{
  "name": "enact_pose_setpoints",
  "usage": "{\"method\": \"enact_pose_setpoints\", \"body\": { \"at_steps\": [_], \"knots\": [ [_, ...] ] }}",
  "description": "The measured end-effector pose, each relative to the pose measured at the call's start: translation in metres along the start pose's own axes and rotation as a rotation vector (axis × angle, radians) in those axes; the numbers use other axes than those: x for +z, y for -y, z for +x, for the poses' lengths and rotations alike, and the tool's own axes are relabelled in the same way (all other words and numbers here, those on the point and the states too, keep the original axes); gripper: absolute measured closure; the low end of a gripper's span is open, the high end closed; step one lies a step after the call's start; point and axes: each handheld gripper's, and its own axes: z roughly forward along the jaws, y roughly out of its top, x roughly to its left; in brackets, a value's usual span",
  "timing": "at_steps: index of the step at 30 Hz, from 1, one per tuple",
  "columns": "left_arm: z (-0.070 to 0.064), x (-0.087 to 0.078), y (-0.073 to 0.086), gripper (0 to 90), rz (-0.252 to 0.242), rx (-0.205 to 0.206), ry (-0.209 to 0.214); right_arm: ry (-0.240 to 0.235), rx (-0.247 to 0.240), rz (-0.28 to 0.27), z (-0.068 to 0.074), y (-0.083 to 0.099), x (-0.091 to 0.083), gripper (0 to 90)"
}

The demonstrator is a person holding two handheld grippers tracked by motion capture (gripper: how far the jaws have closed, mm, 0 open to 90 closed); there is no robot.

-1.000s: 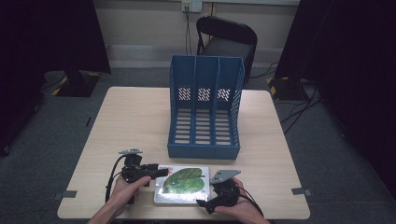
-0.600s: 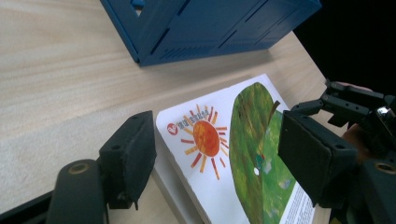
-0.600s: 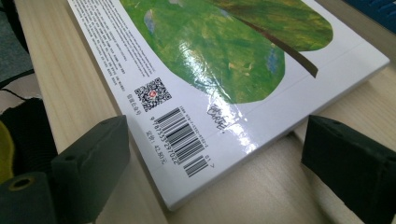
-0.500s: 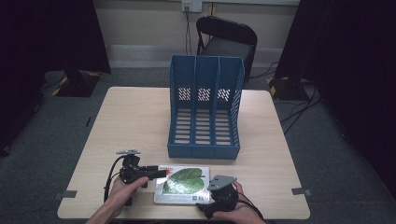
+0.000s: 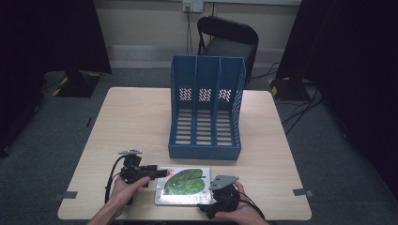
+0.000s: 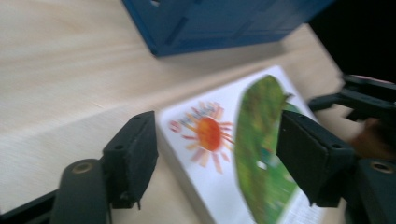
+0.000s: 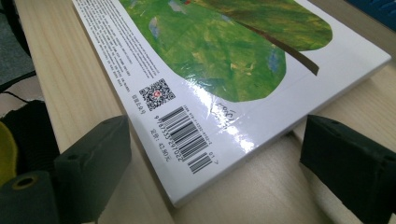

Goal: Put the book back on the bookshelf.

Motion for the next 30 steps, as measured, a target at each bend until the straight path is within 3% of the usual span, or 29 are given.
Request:
{"method": "enact_pose_setpoints", "body": {
  "at_steps": [5, 6, 9, 12, 15, 17, 30],
  "knots": [
    [0.0, 0.009, -0.001, 27.0, 0.027, 0.022, -0.008, 0.016, -0.011, -0.008, 0.002, 0.0, 0.002, 7.4],
    [-0.003, 0.01, 0.0, 26.8, 0.038, 0.042, -0.012, 0.02, -0.014, -0.011, 0.002, 0.0, 0.003, 7.2],
    [-0.003, 0.009, 0.0, 28.6, 0.044, 0.043, -0.013, 0.021, -0.014, -0.013, 0.002, 0.0, 0.003, 7.2],
    [0.0, 0.003, 0.0, 29.5, 0.011, -0.016, 0.024, 0.026, -0.014, -0.013, 0.003, 0.0, 0.003, 6.6],
    [0.001, 0.001, 0.0, 32.5, 0.002, -0.028, 0.033, 0.025, -0.013, -0.012, 0.003, 0.0, 0.003, 6.5],
    [0.001, -0.002, 0.0, 32.7, -0.019, -0.064, 0.048, 0.022, -0.012, -0.013, 0.002, 0.0, 0.003, 6.4],
    [0.005, -0.011, 0.003, 34.5, -0.079, -0.16, 0.109, -0.005, 0.013, -0.002, -0.001, -0.003, 0.003, 5.8]
  ]
}}
